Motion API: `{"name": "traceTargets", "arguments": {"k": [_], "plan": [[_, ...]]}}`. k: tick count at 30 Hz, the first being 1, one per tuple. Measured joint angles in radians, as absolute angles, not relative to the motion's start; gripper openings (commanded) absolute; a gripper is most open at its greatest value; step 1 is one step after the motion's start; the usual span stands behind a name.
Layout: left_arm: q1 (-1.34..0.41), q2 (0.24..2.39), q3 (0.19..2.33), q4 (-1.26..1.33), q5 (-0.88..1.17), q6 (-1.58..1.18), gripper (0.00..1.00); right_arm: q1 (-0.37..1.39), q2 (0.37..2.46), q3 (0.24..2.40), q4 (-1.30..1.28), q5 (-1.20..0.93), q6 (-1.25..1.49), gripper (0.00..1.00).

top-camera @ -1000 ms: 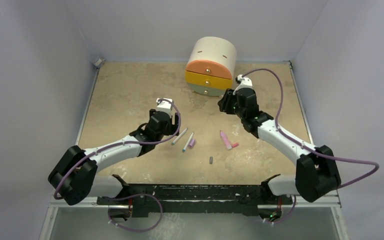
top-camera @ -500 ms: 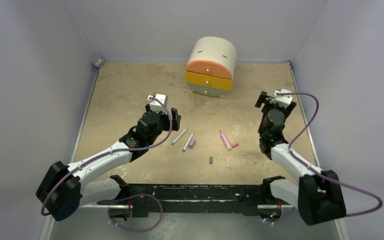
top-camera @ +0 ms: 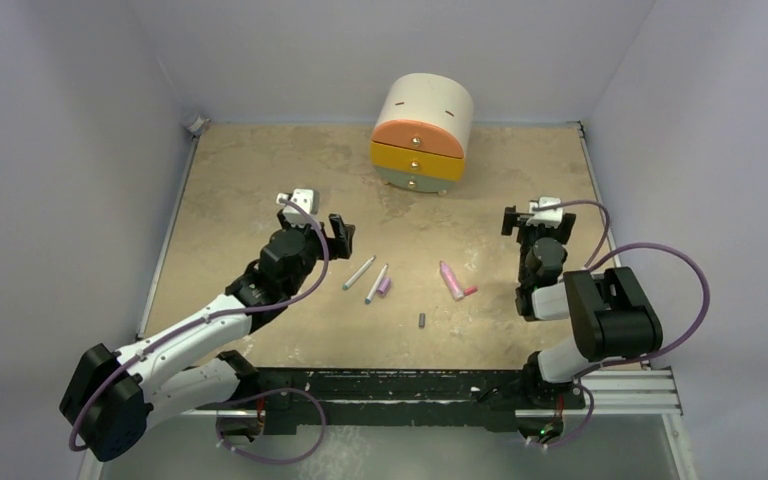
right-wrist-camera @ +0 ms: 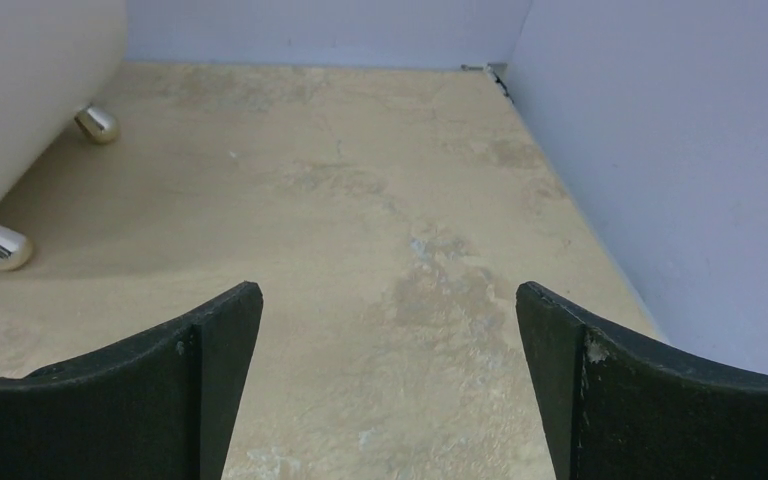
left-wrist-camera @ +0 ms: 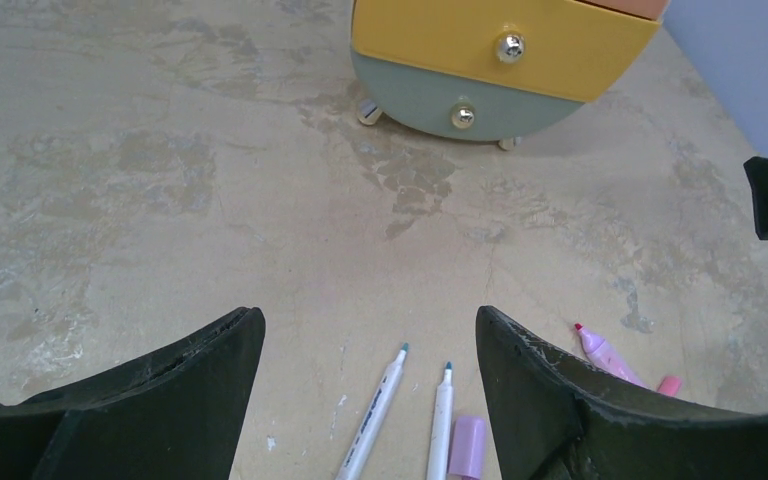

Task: Insert the pens into the pen caps

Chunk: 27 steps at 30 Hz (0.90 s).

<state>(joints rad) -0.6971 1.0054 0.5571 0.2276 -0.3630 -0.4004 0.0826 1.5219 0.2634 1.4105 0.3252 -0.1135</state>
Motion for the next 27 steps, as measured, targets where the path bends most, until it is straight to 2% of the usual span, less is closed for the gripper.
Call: {"name": "traceTargets", "arguments": {"k": [4,27], "plan": [[-0.699,1.008,0.555,0.239,-0.364,-0.407,0.76,0.049,1.576,0.218,1.528,0.301,-0.112,1.00],[-0.703,0.927,0.507,0.170,-0.476,-0.442,0.76,0.038,1.600,0.249,1.581,0.388,-0.059,1.00]]}}
